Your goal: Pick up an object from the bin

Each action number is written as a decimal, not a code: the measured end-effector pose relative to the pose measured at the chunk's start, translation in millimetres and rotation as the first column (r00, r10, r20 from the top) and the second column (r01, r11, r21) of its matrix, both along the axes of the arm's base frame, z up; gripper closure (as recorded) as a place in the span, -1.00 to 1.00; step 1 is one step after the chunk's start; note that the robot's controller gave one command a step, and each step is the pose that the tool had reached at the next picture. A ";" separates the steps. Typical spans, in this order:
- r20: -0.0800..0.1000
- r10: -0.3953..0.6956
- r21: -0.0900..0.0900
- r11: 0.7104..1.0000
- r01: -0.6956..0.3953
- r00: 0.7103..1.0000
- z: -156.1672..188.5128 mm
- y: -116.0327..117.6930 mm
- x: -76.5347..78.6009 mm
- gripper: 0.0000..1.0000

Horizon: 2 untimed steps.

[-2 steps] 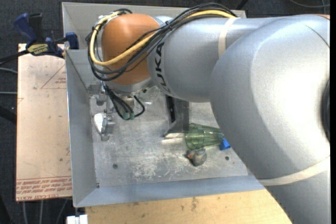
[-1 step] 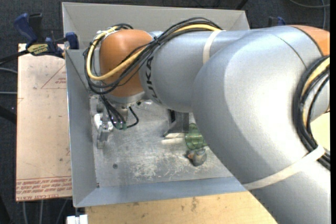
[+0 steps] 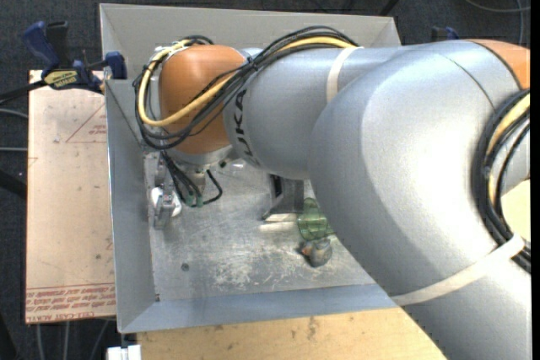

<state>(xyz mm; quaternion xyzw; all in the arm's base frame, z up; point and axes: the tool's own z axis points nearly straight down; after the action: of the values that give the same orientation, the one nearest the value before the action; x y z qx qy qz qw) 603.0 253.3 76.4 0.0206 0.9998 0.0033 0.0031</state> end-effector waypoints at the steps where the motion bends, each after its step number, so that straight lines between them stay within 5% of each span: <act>1: 0.000 0.000 0.000 1.000 0.000 1.000 0.0 0.0 0.0 1.00; 2: 0.000 0.000 0.000 1.000 0.000 1.000 0.9 0.1 -0.1 1.00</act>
Offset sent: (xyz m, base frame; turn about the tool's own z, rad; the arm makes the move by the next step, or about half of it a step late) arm -0.0001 -0.0002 0.0099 0.0000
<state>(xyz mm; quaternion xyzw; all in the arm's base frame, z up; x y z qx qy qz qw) 602.9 253.4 77.3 0.0207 0.9998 0.0032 0.0029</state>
